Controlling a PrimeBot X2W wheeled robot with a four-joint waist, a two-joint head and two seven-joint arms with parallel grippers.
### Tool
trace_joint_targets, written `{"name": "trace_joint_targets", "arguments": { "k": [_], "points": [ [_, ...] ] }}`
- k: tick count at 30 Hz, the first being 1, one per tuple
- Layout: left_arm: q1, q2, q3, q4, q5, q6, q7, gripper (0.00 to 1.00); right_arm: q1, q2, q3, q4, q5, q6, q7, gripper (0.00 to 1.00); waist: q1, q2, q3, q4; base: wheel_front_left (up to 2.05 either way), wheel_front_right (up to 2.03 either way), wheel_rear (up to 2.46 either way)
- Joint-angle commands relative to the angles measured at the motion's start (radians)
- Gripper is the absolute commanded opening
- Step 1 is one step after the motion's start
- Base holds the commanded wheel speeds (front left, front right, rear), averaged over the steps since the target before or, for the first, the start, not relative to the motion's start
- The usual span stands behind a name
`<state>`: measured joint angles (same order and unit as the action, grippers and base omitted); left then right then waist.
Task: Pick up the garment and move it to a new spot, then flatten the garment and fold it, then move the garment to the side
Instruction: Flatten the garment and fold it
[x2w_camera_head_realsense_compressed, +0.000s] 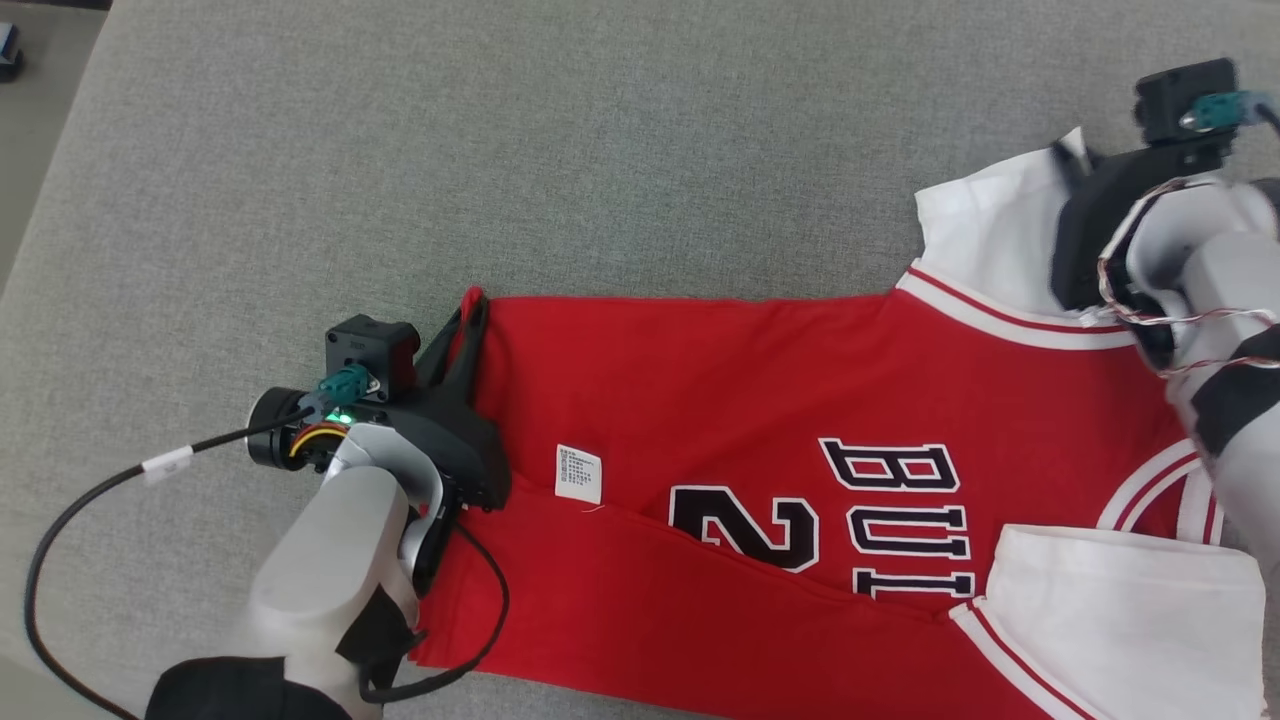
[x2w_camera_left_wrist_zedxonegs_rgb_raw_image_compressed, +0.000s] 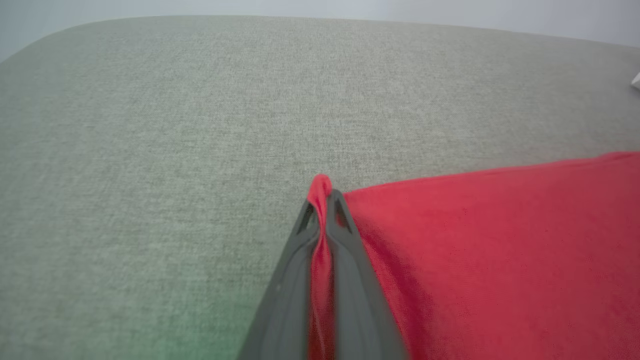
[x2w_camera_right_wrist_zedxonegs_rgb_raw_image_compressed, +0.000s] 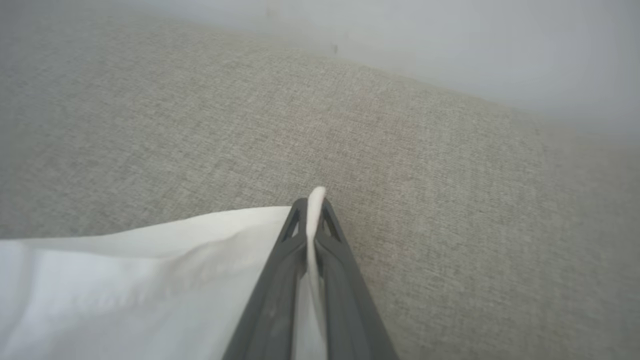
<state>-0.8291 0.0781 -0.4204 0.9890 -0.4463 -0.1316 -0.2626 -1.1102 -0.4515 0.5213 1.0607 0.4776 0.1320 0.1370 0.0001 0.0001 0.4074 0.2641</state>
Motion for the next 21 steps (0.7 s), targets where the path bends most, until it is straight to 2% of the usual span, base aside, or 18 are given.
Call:
{"name": "trace_joint_targets", "arguments": {
  "k": [1,8,12,21],
  "points": [
    [-0.011,0.01,0.008,-0.013,-0.008,0.003,-0.001,0.0,-0.021,-0.019,-0.009,0.018,-0.017,-0.003,-0.033,0.0,-0.0001,-0.0001,0.001,0.0,0.0,0.0,0.0],
    [0.02,0.034,0.055,-0.104,0.032,0.025,-0.002,0.0,-0.07,-0.009,-0.056,0.104,-0.088,-0.003,-0.227,0.0,-0.0001,-0.0001,-0.006,-0.017,0.0,0.0,0.0],
    [0.046,0.049,0.079,-0.142,0.062,0.024,-0.002,0.0,-0.075,0.025,-0.086,0.142,-0.094,-0.003,-0.316,0.0,-0.0001,-0.0001,-0.026,-0.04,0.0,0.0,0.0],
    [0.123,0.07,0.128,-0.169,0.102,0.025,-0.002,0.0,0.014,0.094,-0.108,0.123,-0.073,-0.003,-0.396,0.0,-0.0001,-0.0001,-0.109,-0.113,0.0,0.0,0.0]
  ]
}}
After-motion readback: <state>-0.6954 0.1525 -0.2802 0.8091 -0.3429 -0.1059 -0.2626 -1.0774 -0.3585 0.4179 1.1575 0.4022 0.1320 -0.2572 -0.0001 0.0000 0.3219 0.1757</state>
